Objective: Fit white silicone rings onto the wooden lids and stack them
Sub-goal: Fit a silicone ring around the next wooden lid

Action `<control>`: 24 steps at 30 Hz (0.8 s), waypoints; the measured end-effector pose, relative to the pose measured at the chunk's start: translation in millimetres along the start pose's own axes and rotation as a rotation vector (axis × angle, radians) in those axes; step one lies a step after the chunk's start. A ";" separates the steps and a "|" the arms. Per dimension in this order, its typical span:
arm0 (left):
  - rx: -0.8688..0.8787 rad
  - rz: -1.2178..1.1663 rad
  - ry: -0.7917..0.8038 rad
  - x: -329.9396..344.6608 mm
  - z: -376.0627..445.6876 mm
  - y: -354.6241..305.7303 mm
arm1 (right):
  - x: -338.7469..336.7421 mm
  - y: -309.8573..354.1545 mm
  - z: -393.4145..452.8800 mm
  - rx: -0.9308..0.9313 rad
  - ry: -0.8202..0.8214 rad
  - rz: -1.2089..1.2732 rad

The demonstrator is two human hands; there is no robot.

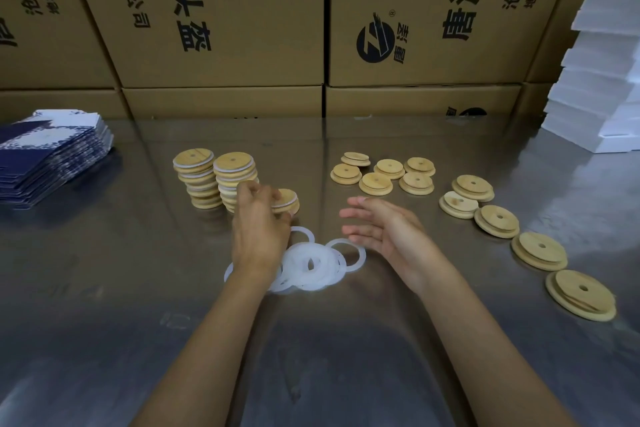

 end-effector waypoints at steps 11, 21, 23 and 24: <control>0.053 0.127 0.088 3.1 -1.4 -2.3 | -25.1 -1.9 7.3 -0.034 -0.379 -0.408; 0.090 0.123 0.117 6.3 -6.7 -12.1 | -85.3 -9.0 4.0 0.182 -0.670 -1.265; 0.112 0.116 0.132 9.0 -9.6 -15.6 | -85.6 -11.1 4.1 0.211 -0.637 -1.328; 0.124 0.118 0.142 10.5 -11.1 -17.1 | -84.4 -11.2 4.5 0.207 -0.630 -1.352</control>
Point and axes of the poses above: each hand's wrist, its own z-axis towards the middle knuckle, its own x-axis out of the palm, y = z × x, the point moved 4 cm from there along z, towards the middle knuckle, and after that the axes turned 14 degrees about -z, right-handed, at the moved point
